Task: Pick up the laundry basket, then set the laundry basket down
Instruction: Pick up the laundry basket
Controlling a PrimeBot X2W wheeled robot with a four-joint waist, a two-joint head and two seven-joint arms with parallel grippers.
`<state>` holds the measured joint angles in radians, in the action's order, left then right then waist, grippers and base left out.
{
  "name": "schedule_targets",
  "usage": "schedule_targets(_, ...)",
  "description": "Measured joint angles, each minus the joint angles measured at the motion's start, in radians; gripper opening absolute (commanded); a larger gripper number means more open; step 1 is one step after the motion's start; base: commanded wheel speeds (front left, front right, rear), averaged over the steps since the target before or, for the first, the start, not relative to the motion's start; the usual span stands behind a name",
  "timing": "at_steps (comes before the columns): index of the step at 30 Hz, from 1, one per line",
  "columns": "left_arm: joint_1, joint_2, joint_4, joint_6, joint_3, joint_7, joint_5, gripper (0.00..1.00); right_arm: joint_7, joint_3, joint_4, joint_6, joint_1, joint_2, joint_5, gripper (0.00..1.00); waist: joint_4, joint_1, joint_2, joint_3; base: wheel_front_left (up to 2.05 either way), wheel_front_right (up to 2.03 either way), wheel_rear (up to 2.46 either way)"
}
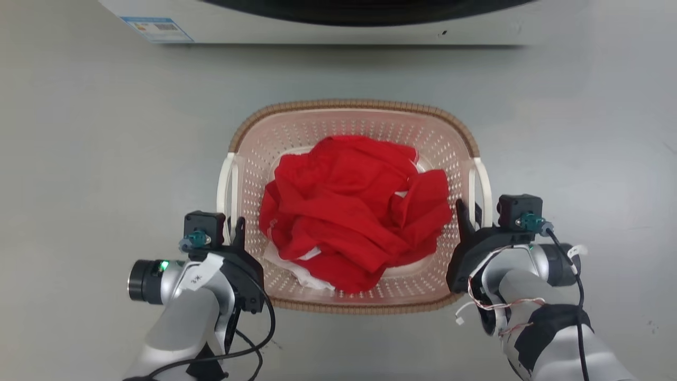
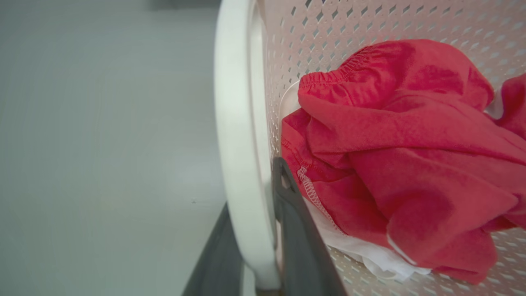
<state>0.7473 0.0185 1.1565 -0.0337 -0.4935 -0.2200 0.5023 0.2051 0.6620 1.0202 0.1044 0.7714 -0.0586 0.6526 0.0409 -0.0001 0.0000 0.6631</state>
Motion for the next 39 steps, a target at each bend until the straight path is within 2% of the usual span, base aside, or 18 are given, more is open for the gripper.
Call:
schedule_targets(17,-0.184,-0.003,0.067,0.025,-0.048,0.123,0.078,0.00,-0.159,0.130,0.012,0.003,-0.190,0.008,0.146,0.00,-0.018,-0.0001,-0.0001,-0.247,0.00,0.00,0.00)
schedule_targets(39,-0.419,0.014,0.055,0.025,-0.124,0.207,0.171,0.00,-0.253,0.280,-0.037,0.028,-0.388,0.000,0.290,0.00,-0.045,-0.0001,-0.0001,-0.544,0.00,0.00,0.00)
